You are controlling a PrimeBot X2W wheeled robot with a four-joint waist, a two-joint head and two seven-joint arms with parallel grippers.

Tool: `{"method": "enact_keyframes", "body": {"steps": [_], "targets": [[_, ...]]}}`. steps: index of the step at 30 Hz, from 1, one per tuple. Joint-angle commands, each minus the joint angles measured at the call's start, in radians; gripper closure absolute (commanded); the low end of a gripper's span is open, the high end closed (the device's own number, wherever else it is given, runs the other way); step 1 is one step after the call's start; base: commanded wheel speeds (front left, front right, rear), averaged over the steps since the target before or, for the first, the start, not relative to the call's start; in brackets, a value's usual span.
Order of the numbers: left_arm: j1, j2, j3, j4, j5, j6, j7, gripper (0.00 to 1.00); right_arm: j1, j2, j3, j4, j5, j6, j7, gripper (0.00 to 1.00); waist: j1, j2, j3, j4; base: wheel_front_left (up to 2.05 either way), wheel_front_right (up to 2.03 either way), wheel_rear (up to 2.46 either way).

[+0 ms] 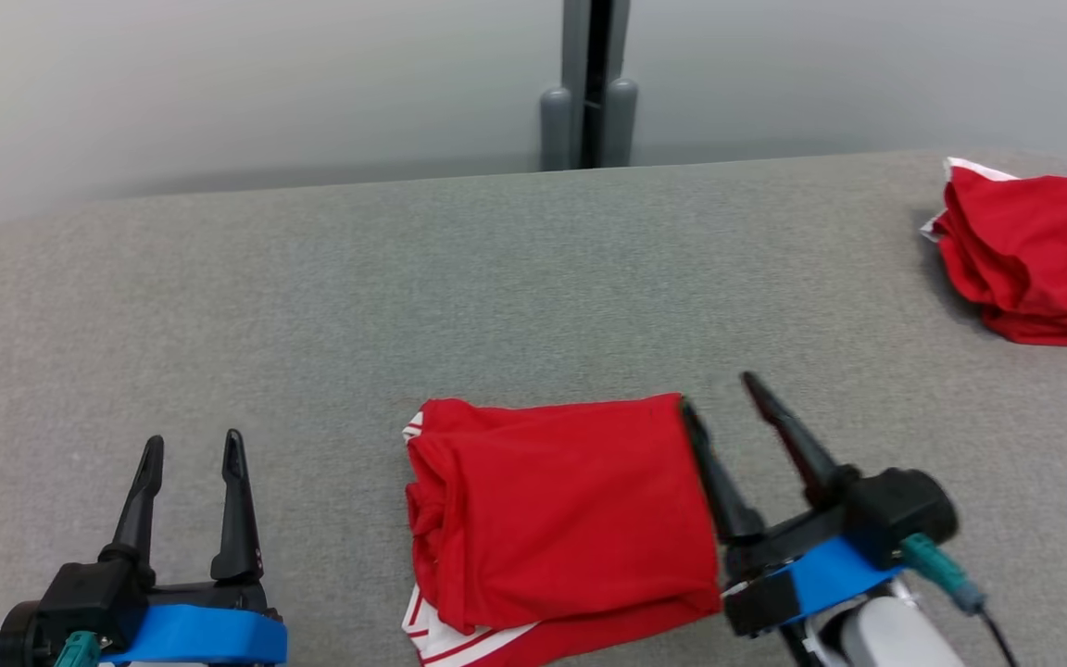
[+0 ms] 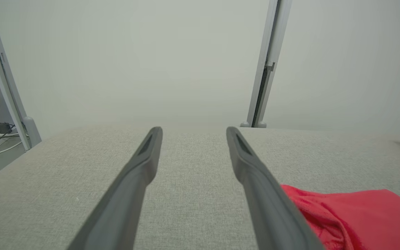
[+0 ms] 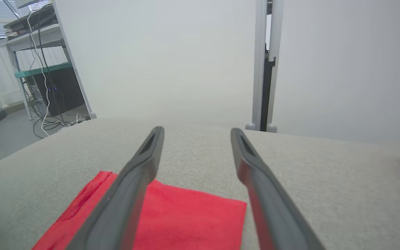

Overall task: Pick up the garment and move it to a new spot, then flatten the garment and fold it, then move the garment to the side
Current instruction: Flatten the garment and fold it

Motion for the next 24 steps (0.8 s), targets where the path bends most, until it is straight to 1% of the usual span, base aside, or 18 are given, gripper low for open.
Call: {"method": "enact_keyframes", "body": {"steps": [1, 3, 5, 11, 17, 24], "targets": [[-0.001, 0.003, 0.01, -0.005, 0.007, 0.003, -0.004, 0.0, 0.026, 0.005, -0.046, -0.02, -0.018, 0.0, -0.004, 0.0, 0.0, 0.0, -0.011, -0.027, 0.0, 0.0, 0.0], [0.001, 0.003, 0.02, -0.01, 0.017, 0.0, -0.004, 0.0, 0.042, 0.008, -0.106, -0.039, -0.037, 0.0, -0.004, 0.0, 0.0, 0.0, -0.018, -0.043, 0.0, 0.0, 0.0], [0.014, 0.003, 0.027, -0.015, 0.034, 0.006, -0.004, 0.0, 0.059, 0.012, -0.155, -0.051, -0.05, 0.0, -0.004, 0.0, 0.0, 0.0, -0.026, -0.057, 0.0, 0.0, 0.0], [0.056, 0.003, 0.034, -0.04, 0.057, 0.002, -0.004, 0.0, 0.116, 0.03, -0.258, -0.075, -0.062, 0.0, -0.004, 0.0, 0.0, 0.0, -0.048, -0.081, 0.0, 0.0, 0.0], [0.089, 0.003, 0.026, -0.055, 0.062, -0.003, -0.004, 0.0, 0.157, 0.04, -0.286, -0.083, -0.05, 0.0, -0.004, 0.0, 0.0, 0.0, -0.063, -0.079, 0.0, 0.0, 0.0], [0.104, 0.003, 0.027, -0.052, 0.06, -0.007, -0.004, 0.0, 0.184, 0.046, -0.286, -0.074, -0.041, 0.0, -0.004, 0.0, 0.0, 0.0, -0.076, -0.064, 0.0, 0.0, 0.0]]}}
